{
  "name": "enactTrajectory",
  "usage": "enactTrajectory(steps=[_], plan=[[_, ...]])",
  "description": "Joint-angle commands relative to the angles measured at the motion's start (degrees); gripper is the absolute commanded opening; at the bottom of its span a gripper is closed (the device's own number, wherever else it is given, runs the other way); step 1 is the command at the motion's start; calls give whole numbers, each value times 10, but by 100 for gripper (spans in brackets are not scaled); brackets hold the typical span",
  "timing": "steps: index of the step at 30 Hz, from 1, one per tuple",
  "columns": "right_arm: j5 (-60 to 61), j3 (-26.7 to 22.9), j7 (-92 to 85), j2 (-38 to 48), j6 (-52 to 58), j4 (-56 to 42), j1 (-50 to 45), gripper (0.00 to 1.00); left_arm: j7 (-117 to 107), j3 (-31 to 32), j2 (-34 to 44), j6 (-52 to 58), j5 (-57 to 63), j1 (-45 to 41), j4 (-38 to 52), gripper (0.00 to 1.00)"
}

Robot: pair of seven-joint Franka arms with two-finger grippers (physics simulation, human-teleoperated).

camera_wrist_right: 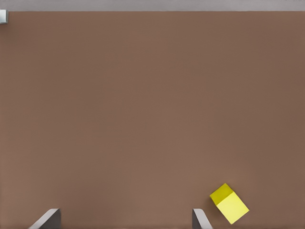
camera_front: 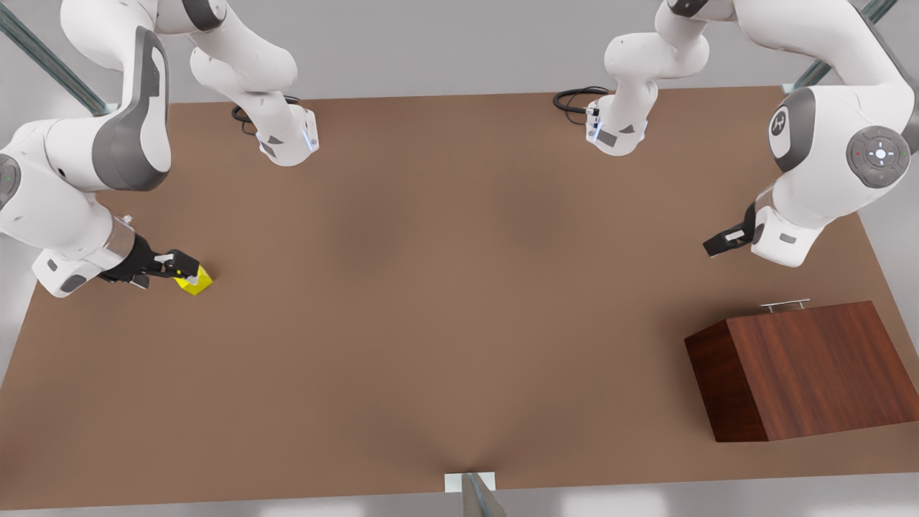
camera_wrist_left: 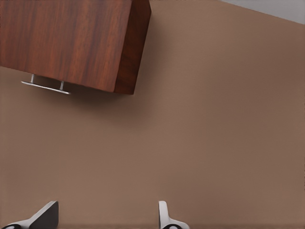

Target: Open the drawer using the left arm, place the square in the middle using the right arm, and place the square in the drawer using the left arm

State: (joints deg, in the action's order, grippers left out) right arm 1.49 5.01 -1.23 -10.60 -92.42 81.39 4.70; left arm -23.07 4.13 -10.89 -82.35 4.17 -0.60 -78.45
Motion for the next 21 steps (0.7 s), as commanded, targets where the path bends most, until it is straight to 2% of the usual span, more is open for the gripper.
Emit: enactTrajectory(steps=[1,3,4,6,9,11,12,13,14,16,19,21], plan=[[0,0,0,0,0,0,0,100,-3,0,3,0,0,0,-5,100],[0,0,0,1,-3,1,0,100,-5,0,7,3,0,0,-13,100],[0,0,0,1,-3,1,1,100,-3,-19,24,33,1,0,-70,100],[0,0,-1,1,-2,2,1,100,-78,-86,29,4,2,2,-132,100],[0,0,-2,1,-1,1,1,100,-351,-127,36,-161,2,2,-231,100],[0,-1,-2,1,0,1,2,100,-492,-140,75,-372,2,2,-353,100],[0,-1,-3,1,0,1,2,100,-506,-159,78,-436,3,2,-392,100],[0,-1,-3,1,1,0,2,100,-518,-164,79,-445,2,3,-399,100],[0,-1,-3,1,0,0,2,100,-561,-165,88,-510,6,3,-442,100],[0,-1,-3,1,-1,1,1,100,-621,-168,102,-568,54,3,-492,100],[-2,-1,-2,-21,-23,2,-2,100,-632,-176,102,-631,55,8,-513,100],[-8,-1,-3,-65,-66,0,-5,100,-632,-176,100,-676,82,24,-525,100]])
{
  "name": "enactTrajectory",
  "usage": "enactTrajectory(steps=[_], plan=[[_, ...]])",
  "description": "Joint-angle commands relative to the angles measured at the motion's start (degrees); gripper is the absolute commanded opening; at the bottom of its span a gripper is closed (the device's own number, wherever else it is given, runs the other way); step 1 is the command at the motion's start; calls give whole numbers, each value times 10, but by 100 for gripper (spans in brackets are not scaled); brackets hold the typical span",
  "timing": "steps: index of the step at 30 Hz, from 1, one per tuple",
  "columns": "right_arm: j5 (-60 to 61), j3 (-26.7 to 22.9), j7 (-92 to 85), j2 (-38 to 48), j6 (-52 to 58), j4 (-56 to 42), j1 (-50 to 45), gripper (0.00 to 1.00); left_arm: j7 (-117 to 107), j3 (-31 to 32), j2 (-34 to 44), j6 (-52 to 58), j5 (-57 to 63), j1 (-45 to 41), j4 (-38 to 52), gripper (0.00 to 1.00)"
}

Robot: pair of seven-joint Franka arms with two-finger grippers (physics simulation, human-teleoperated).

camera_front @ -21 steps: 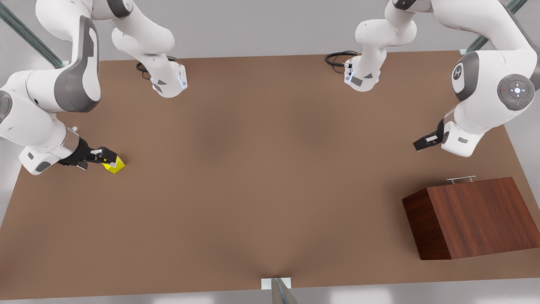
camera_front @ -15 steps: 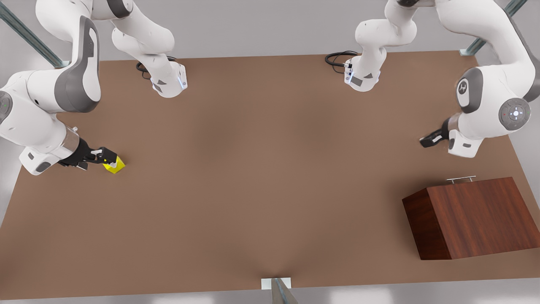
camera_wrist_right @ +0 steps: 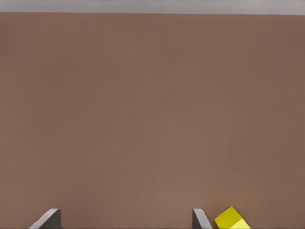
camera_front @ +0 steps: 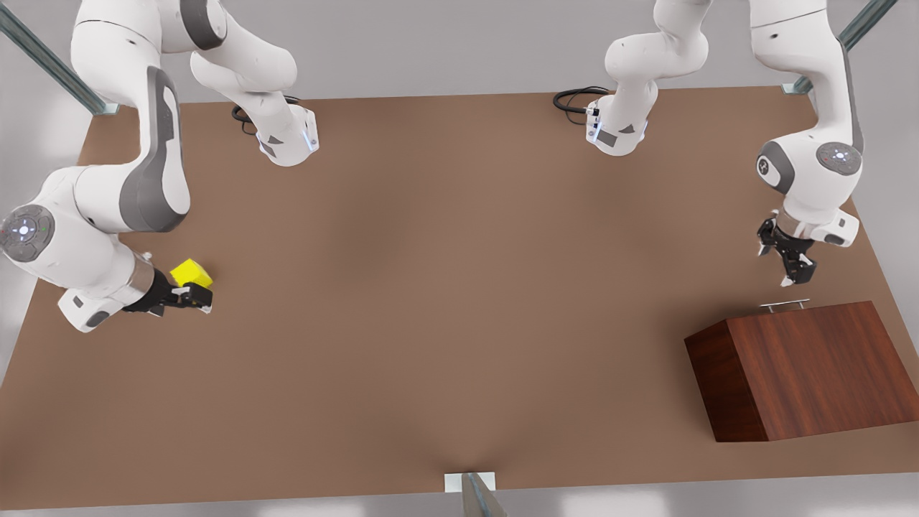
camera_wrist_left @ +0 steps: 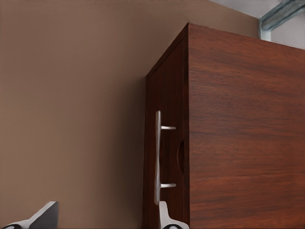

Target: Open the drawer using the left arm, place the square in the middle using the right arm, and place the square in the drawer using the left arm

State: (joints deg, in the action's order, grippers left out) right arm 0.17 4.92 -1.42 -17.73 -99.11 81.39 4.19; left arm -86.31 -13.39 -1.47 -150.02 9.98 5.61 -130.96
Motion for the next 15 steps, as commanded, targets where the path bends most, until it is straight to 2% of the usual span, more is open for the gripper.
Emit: enactTrajectory(steps=[1,4,9,10,15], plan=[[-7,0,0,-5,0,0,3,100,0,-1,-3,0,24,-39,0,100],[-17,-2,0,-3,6,32,9,100,-1,0,-7,-1,24,-32,0,100],[-16,-2,-2,101,-51,212,9,100,0,0,-27,-41,25,-17,-3,100],[-16,-6,-20,101,-52,214,16,100,0,-1,-27,-41,25,-18,-4,100],[-15,-7,-292,74,-67,224,51,100,0,-1,-41,-57,37,-9,-3,100]])
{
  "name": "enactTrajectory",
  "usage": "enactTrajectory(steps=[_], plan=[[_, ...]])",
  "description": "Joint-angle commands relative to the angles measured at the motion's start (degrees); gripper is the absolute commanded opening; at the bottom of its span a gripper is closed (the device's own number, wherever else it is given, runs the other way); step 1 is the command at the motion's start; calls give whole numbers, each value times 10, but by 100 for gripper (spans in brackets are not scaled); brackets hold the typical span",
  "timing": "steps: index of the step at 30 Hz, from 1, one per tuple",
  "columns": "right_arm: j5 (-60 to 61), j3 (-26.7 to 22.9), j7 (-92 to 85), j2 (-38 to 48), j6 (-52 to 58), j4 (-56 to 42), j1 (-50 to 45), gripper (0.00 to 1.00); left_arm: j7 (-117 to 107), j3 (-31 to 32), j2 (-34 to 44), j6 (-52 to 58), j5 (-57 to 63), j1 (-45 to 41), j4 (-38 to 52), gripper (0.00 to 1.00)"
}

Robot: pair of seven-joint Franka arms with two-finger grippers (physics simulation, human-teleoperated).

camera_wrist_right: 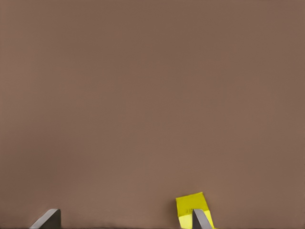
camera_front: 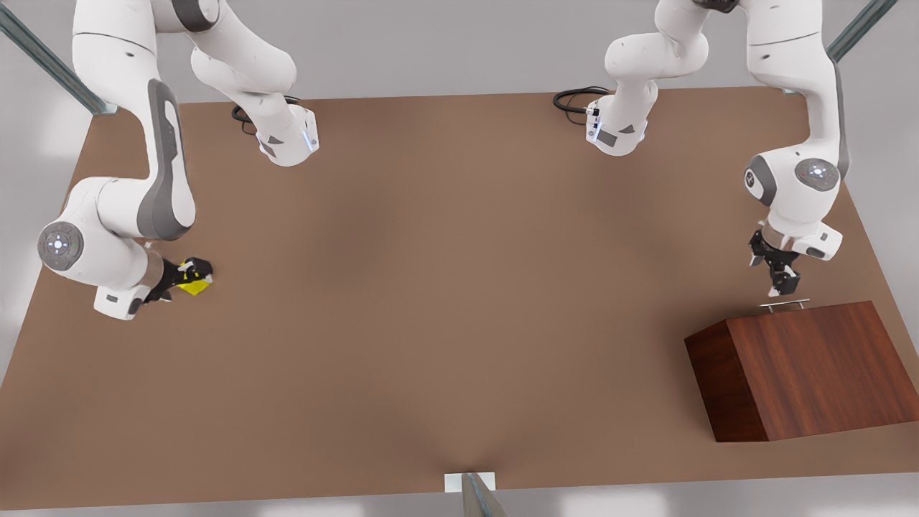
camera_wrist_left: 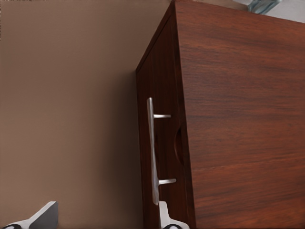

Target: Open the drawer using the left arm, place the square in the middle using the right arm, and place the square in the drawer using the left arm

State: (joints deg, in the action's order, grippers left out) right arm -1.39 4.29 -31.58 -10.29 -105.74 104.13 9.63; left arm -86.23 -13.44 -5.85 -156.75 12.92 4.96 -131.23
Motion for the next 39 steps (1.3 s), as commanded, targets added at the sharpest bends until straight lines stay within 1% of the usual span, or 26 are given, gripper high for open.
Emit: enactTrajectory(steps=[1,4,7,9,11,14,20,28,30,34,39], plan=[[0,0,-6,0,0,1,-3,100,0,0,0,-3,12,6,0,100],[-9,0,-16,-1,4,20,-4,100,0,0,-14,-10,13,9,0,100],[-22,0,-19,4,-16,61,-1,100,1,0,-33,-14,16,9,11,100],[-31,-1,-39,4,-20,65,0,100,0,0,-38,-22,27,10,18,100],[-51,0,-41,6,-47,79,8,100,0,0,-47,-46,36,29,20,100],[-74,-1,-45,9,-83,94,26,100,-1,1,-50,-47,42,30,19,100],[-68,0,-81,16,-60,105,27,100,0,1,-65,-71,41,33,20,100],[-68,0,-107,12,-70,132,52,100,-1,1,-82,-72,42,35,33,100],[-68,0,-113,10,-90,151,54,100,-1,1,-85,-72,42,34,33,100],[-68,0,-112,15,-181,201,87,100,0,1,-85,-70,43,34,32,100],[-61,0,-110,14,-210,208,116,100,1,0,-87,-65,42,35,28,100]])
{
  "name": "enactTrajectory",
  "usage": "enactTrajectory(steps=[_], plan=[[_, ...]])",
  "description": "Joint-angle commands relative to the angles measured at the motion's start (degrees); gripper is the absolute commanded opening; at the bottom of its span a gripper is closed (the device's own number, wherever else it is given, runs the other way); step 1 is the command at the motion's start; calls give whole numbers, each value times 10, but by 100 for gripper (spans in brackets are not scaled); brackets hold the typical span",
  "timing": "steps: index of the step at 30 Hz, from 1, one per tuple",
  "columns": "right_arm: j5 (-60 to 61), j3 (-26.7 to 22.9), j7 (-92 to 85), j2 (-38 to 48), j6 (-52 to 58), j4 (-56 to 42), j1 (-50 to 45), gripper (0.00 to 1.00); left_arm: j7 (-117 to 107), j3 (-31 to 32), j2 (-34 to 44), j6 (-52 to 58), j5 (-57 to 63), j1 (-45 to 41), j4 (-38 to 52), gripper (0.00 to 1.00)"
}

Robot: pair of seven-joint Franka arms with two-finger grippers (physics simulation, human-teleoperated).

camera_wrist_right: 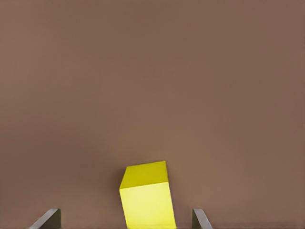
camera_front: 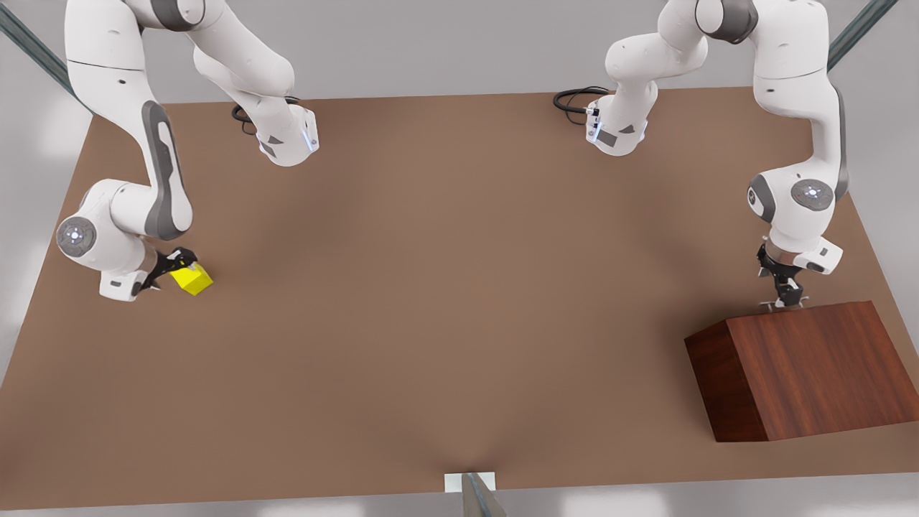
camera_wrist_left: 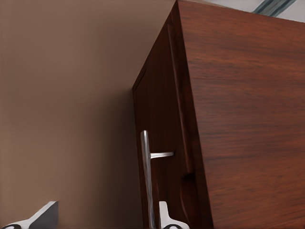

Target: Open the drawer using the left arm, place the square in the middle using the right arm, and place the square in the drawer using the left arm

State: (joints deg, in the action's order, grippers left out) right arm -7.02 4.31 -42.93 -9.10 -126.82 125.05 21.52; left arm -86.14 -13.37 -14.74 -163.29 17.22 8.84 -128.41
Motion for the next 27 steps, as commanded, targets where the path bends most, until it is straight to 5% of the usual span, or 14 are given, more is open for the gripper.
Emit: enactTrajectory(steps=[1,14,27], plan=[[1,0,-1,0,0,0,7,100,0,0,1,0,0,3,0,100],[47,6,-196,0,-81,60,44,100,0,-3,17,46,0,8,-8,100],[48,6,-189,-41,-93,68,57,100,0,-3,48,102,1,8,-20,100]])
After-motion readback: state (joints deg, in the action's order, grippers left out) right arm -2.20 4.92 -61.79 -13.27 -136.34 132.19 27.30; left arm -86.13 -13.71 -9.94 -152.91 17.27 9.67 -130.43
